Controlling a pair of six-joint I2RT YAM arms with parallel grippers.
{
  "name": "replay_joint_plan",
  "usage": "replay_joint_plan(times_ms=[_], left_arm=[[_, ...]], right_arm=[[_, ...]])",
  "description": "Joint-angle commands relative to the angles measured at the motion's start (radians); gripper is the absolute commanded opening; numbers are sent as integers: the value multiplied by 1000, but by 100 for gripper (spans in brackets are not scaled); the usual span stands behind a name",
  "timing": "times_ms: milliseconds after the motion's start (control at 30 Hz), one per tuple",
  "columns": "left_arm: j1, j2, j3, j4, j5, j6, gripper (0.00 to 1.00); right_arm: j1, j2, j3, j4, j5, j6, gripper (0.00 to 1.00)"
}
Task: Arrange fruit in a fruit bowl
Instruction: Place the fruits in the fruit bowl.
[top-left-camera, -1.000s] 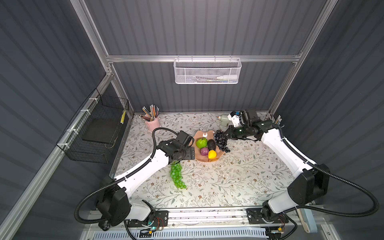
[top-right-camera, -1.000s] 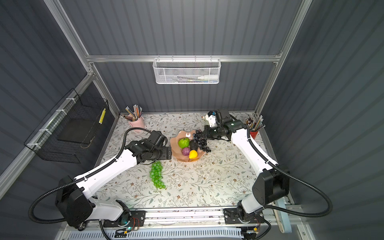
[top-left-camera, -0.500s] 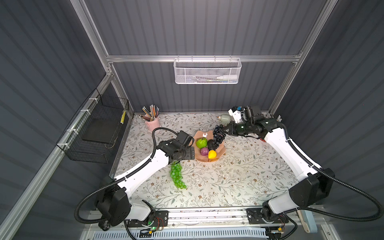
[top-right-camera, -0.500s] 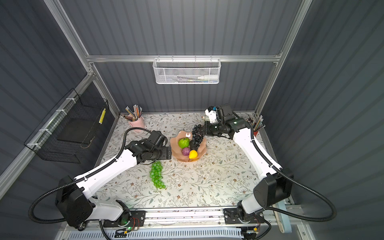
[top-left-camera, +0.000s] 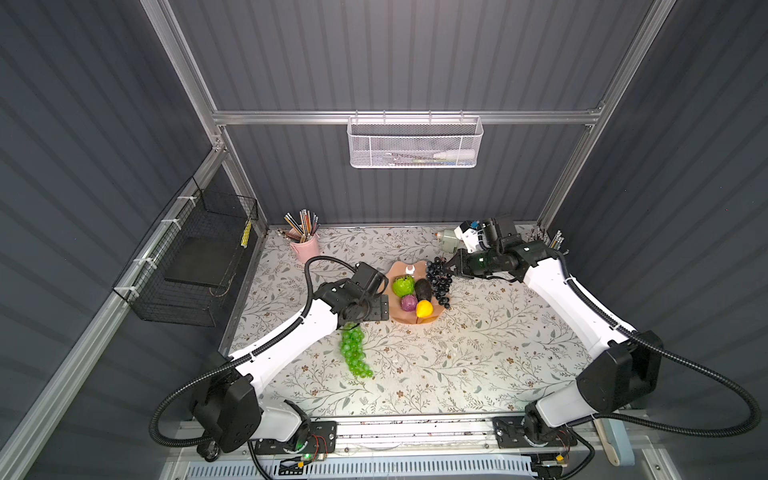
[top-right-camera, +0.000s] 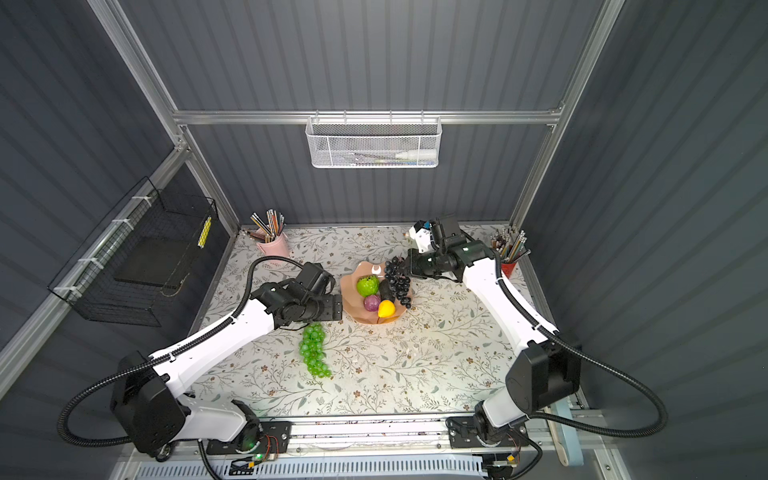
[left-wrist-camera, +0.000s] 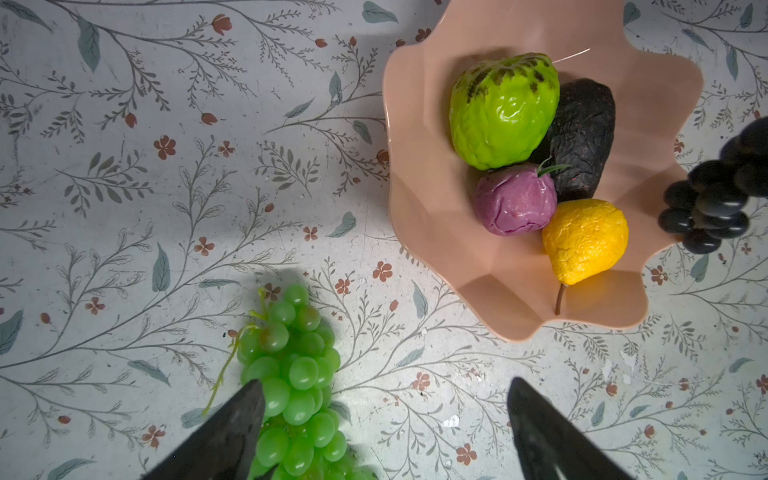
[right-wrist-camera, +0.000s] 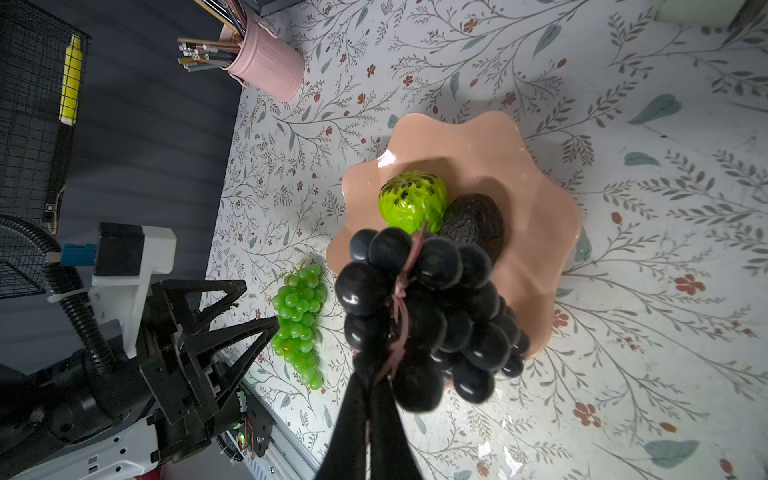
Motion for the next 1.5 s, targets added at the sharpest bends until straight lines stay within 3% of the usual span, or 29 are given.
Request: replay_joint_plan(times_ms=[0, 400, 933, 1200, 1467], left_arm=[[6, -9, -3, -15, -7, -6, 91], [6, -2, 7, -12, -4, -6, 91], [6, 29, 9, -9, -4, -3, 92], [6, 46, 13, -9, -13, 3, 92], [6, 72, 26, -5, -11, 4, 92]], right_arm=[[3, 11, -17, 47, -42, 21, 0], [3, 2, -59, 95, -39, 45, 0], [-44, 146, -41, 231, -55, 78, 0], [-38, 261, 66, 127, -70, -14, 0], [3, 357, 193, 21, 37, -118, 2]])
